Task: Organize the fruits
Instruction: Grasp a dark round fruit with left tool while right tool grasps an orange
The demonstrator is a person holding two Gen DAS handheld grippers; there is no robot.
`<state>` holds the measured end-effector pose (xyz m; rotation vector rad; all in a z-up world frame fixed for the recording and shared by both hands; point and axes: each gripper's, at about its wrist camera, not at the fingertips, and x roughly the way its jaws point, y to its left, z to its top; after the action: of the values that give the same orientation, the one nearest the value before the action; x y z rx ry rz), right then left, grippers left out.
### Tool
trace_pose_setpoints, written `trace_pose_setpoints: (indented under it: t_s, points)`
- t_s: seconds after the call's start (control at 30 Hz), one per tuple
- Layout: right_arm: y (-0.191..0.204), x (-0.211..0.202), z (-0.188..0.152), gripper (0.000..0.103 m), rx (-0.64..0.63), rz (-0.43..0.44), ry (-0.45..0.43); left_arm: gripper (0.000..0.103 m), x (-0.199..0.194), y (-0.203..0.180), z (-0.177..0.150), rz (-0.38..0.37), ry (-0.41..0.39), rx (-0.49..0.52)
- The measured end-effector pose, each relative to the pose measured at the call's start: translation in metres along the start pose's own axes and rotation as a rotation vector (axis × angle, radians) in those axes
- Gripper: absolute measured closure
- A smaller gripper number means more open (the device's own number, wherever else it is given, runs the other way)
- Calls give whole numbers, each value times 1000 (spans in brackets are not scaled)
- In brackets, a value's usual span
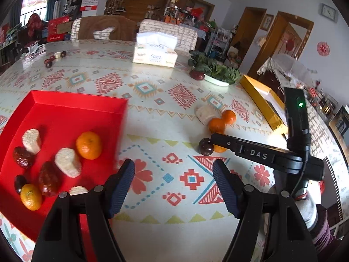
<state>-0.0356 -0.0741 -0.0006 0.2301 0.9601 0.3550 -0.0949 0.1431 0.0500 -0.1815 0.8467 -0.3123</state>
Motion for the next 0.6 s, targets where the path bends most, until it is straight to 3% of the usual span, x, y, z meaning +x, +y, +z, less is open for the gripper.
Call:
trace_pose_setpoints:
  t_s: [0.3,0.47,0.53,0.6]
  points:
    - [-43,-30,1,65,139,72,-93,30,50,-30,4,-25,74,62]
    - [-52,-31,2,65,181,93,-92,30,73,-49,11,-28,86,111]
    - [-50,-32,2,65,170,95,-97,34,81,-55,14,-17,86,132]
    - [-46,-33,3,65,157,92,-101,51,89,-60,15,-9,99,143]
